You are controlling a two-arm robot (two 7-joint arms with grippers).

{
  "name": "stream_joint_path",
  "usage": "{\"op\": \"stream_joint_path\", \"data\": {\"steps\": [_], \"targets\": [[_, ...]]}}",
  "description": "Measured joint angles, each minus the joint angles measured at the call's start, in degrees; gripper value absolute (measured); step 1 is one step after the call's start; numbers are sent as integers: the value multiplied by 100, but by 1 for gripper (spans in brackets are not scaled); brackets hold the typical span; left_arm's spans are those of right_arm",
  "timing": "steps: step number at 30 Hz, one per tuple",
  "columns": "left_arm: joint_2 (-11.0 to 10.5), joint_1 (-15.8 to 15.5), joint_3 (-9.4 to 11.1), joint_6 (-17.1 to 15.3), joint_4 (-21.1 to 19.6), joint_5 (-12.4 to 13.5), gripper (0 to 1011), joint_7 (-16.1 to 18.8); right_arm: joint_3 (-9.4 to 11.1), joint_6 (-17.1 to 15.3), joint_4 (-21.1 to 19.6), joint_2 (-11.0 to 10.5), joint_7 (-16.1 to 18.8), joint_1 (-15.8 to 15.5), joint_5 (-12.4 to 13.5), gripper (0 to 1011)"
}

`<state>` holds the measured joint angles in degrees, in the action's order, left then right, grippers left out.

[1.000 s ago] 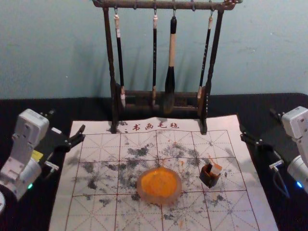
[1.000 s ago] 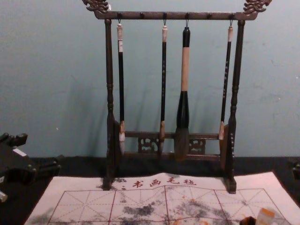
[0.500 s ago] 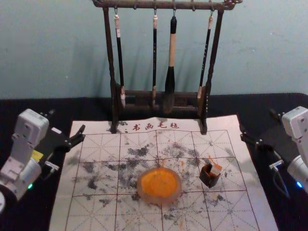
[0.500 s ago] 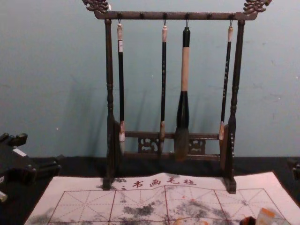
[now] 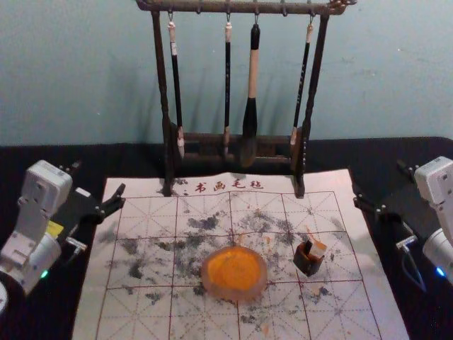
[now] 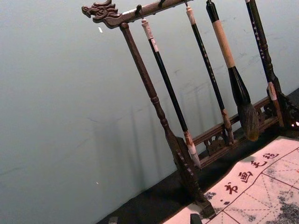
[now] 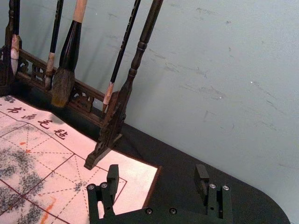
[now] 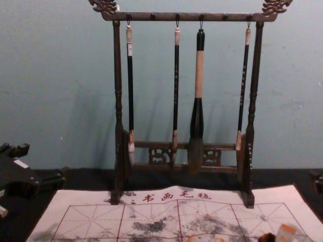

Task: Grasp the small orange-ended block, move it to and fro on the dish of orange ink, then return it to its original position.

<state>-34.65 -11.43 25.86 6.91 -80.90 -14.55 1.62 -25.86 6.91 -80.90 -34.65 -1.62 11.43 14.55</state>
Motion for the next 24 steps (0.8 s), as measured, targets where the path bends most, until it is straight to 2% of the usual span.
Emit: {"op": "stream_joint_path", "data": {"steps": [19, 24], "targets": [[0, 0, 0, 0, 0, 0, 1001, 0, 0, 0, 0, 0, 0, 0, 0, 1000], [0, 0, 0, 0, 0, 0, 1001, 0, 53, 31, -49, -39, 115, -27, -40, 1000]]}}
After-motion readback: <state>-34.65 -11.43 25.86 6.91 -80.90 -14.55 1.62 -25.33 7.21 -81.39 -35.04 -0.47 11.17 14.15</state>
